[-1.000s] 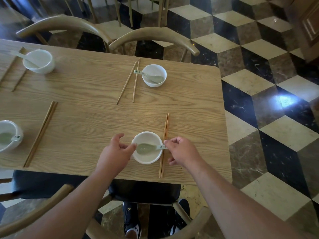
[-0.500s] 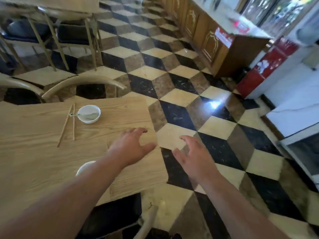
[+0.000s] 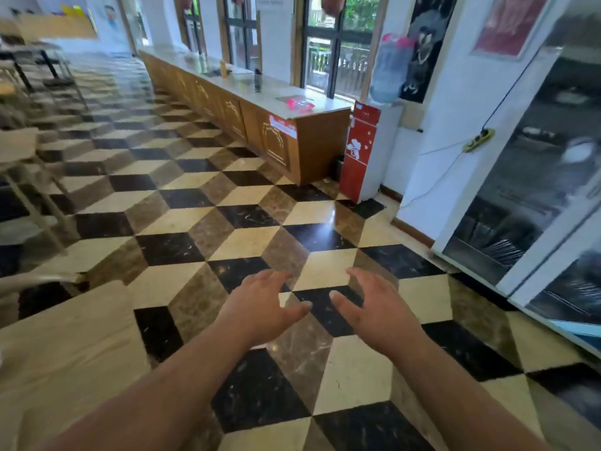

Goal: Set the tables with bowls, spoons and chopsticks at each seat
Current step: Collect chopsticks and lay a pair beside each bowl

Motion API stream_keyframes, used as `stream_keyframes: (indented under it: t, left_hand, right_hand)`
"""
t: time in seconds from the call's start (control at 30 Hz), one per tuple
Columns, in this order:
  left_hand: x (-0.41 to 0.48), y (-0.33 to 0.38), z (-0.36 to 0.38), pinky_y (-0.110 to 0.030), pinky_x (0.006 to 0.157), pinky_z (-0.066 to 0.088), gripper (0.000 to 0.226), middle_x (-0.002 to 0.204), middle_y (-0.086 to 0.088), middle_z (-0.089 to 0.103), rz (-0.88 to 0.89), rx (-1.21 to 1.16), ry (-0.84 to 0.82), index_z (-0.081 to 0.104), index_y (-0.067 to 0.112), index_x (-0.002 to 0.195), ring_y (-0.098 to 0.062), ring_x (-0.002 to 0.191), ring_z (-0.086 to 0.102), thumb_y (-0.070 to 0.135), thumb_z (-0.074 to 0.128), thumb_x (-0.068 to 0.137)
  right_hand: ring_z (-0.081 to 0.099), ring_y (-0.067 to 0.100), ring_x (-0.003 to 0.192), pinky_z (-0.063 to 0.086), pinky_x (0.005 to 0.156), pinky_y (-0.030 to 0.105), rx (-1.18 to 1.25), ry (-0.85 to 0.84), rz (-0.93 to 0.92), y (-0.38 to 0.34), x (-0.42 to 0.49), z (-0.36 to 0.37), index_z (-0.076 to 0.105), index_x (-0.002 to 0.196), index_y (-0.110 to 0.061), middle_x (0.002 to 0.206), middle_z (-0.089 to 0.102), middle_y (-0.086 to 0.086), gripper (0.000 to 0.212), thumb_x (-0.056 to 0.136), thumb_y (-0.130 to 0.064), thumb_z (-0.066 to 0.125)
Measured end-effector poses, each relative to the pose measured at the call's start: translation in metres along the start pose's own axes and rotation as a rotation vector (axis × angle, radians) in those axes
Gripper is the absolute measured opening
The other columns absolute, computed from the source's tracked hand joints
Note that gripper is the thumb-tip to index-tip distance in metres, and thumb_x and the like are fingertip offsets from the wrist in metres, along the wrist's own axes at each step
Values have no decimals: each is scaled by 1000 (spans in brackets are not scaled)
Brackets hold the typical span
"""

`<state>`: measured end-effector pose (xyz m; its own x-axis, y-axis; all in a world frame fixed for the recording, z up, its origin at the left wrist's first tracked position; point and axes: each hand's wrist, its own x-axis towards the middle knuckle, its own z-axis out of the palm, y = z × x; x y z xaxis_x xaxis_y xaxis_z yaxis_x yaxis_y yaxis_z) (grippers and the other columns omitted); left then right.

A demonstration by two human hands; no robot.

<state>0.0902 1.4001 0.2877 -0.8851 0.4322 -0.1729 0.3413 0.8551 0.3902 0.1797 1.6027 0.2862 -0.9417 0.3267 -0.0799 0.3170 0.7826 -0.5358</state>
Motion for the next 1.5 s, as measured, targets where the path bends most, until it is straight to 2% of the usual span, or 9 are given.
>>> stream_keyframes:
  t: [0.1,0.2,0.4,0.53,0.73,0.93,1.13,1.27,1.5]
  left_hand:
    - [25,53,-1,-50,125,36,84,170,9,38,58,26,14,35,41,161,-22,156,36,82,54,91]
    - [45,79,1,-52,125,36,82,171,11,37,84,29,18,35,45,160,-21,157,37,81,57,90]
    - [91,67,8,-51,125,35,83,171,9,37,49,56,-11,35,41,161,-22,158,34,81,55,92]
    - [133,23,11,-54,127,35,84,172,8,35,-5,29,-52,33,40,163,-24,159,33,81,52,93]
    - [222,-86,6,-53,122,42,88,169,6,40,-147,-102,-42,37,38,161,-24,154,40,82,56,88]
    - [281,-181,-23,-48,118,45,84,170,9,38,-302,-181,-34,36,43,160,-22,154,40,81,57,88]
    - [327,-246,-68,-47,116,48,84,162,6,48,-438,-215,56,39,40,159,-23,147,48,79,59,87]
    - [362,-292,-100,-45,116,45,75,156,-1,53,-493,-267,100,45,30,157,-26,141,51,64,64,94]
    - [432,-360,-138,-46,111,54,79,166,5,43,-814,-273,143,37,43,160,-23,148,48,71,65,92]
  right_hand:
    - [33,23,154,37,121,50,-25,38,37,34,13,-37,32,160,-37,168,36,-5,74,97,-73,46]
    - [34,23,154,38,121,50,-41,44,57,51,31,-54,32,159,-38,168,36,-5,73,97,-74,45]
    - [35,25,153,39,122,52,-96,-5,48,50,84,-45,36,158,-37,167,37,-4,70,98,-73,45]
    - [34,24,152,39,119,50,-148,-69,-4,32,136,-19,38,157,-36,165,40,-5,68,99,-70,48]
    - [37,22,148,41,117,48,-255,-162,-40,-23,242,32,39,155,-36,161,43,-5,65,99,-66,52]
    - [40,20,145,40,115,41,-419,-288,-127,-99,337,74,37,157,-35,159,44,-7,66,101,-68,46]
    - [42,20,148,42,117,41,-368,-322,-204,-157,427,109,42,154,-38,162,43,-7,65,99,-70,49]
    - [45,20,145,43,116,42,-348,-361,-312,-198,501,145,45,153,-36,158,48,-6,63,99,-69,50]
    - [41,18,145,43,112,40,-339,-525,-582,-277,640,223,43,154,-33,157,46,-7,62,103,-67,44]
